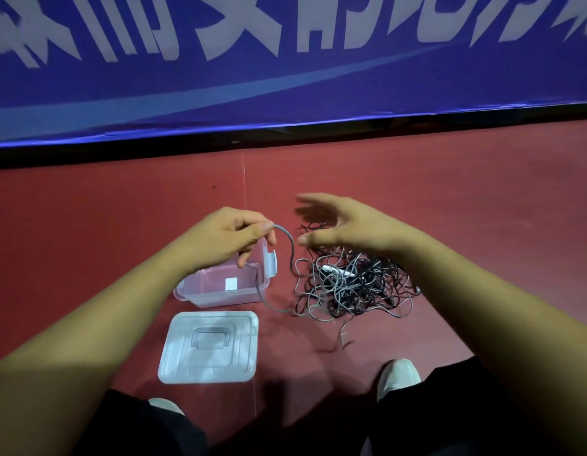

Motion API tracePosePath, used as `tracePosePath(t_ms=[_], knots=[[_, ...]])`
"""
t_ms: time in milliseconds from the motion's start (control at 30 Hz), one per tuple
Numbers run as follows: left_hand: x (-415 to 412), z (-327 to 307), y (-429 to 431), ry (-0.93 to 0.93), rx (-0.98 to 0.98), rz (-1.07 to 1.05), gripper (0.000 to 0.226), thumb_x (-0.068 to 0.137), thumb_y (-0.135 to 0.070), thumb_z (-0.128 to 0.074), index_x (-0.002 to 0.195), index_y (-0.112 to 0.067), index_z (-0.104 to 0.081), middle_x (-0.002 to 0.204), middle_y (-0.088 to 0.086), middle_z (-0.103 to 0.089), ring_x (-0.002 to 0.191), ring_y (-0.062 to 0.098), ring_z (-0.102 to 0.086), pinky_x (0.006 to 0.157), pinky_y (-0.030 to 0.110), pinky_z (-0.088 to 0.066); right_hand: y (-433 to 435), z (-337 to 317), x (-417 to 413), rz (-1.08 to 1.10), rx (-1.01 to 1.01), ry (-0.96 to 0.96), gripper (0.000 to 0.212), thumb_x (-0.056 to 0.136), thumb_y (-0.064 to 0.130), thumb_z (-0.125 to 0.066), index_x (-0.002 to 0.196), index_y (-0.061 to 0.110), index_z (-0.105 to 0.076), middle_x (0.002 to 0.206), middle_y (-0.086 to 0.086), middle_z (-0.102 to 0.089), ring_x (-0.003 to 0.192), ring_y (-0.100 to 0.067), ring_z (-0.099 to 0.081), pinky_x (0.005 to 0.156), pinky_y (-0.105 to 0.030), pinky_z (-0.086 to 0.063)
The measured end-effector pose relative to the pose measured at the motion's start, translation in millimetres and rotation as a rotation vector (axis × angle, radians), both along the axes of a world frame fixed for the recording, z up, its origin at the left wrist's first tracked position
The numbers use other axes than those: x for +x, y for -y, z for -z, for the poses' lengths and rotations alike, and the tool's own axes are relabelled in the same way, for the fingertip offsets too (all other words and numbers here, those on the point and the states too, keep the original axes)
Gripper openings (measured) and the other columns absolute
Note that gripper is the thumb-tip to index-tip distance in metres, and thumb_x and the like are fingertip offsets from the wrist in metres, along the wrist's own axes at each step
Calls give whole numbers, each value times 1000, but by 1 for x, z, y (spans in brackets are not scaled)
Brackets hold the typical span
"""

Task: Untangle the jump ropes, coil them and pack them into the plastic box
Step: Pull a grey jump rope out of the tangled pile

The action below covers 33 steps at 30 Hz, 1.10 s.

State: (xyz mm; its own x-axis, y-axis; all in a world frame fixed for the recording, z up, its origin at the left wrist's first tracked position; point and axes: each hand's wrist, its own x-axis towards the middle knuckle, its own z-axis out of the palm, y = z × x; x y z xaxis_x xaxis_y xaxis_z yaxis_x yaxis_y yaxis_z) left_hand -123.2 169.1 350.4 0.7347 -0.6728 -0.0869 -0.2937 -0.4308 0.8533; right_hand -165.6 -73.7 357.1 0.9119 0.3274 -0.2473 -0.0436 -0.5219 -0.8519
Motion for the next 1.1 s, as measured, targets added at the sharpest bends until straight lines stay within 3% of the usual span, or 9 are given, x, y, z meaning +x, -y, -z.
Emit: tracePosePath(t_ms=[67,133,300,400,533,733,900,1000,1100], knots=[[-4,-2,5,11,-14,-4,29,101,-33,-50,86,-19,-71,49,10,-54,49,16,-50,55,21,-38,-19,1,-5,-44,106,-12,42,84,31,-75,119,8,-65,112,-12,-72,97,-8,-65,92,-33,-53],[-5,-2,5,18,2,-35,30,99,-35,-53,83,-17,-70,48,5,-53,49,15,-52,54,19,-40,-26,-1,-8,-46,151,-10,35,88,33,-70,96,-2,-67,76,-17,-69,64,-11,-61,63,-26,-49],[7,16,-2,36,266,-8,39,98,-45,-53,74,-17,-66,55,-4,-63,53,9,-58,58,22,-44,-12,-11,0,107,412,124,24,99,18,-54,84,5,-67,51,-5,-45,48,-18,-39,47,-32,-32],[21,42,-18,24,557,71,31,101,-38,-50,80,-23,-67,68,-8,-71,63,4,-58,68,25,-44,6,-30,8,341,758,101,26,100,9,-47,79,0,-59,50,4,-32,46,-10,-30,47,-21,-29],[40,55,-35,106,529,-38,20,99,-28,-55,83,-24,-65,75,-12,-72,62,12,-54,69,33,-43,38,-26,15,562,719,130,27,100,11,-48,77,4,-59,51,5,-30,46,-11,-31,49,-23,-29],[31,4,-15,-19,-387,-328,9,98,-12,-52,91,-11,-57,59,-1,-63,64,17,-67,73,28,-56,62,-16,12,581,169,94,15,94,16,-63,93,2,-70,66,-5,-62,61,-20,-60,66,-37,-56],[7,-20,-8,-18,-320,-132,15,97,-10,-50,91,-3,-61,52,-2,-51,53,16,-56,62,21,-50,40,-15,0,128,-177,42,90,72,19,-86,148,24,-39,136,4,-56,121,-10,-55,103,-29,-45],[-3,-9,2,3,-129,-16,18,99,-5,-52,87,-3,-66,53,5,-48,51,13,-50,59,20,-49,6,-7,-5,43,145,-21,66,81,12,-77,141,13,-48,133,-4,-61,118,-7,-59,101,-22,-46],[0,-4,9,17,-91,-34,19,98,-12,-57,84,-9,-70,55,6,-49,52,12,-51,59,21,-47,-15,-2,-12,7,215,-20,22,92,13,-66,108,-1,-64,89,-17,-71,74,-12,-65,70,-20,-50]])
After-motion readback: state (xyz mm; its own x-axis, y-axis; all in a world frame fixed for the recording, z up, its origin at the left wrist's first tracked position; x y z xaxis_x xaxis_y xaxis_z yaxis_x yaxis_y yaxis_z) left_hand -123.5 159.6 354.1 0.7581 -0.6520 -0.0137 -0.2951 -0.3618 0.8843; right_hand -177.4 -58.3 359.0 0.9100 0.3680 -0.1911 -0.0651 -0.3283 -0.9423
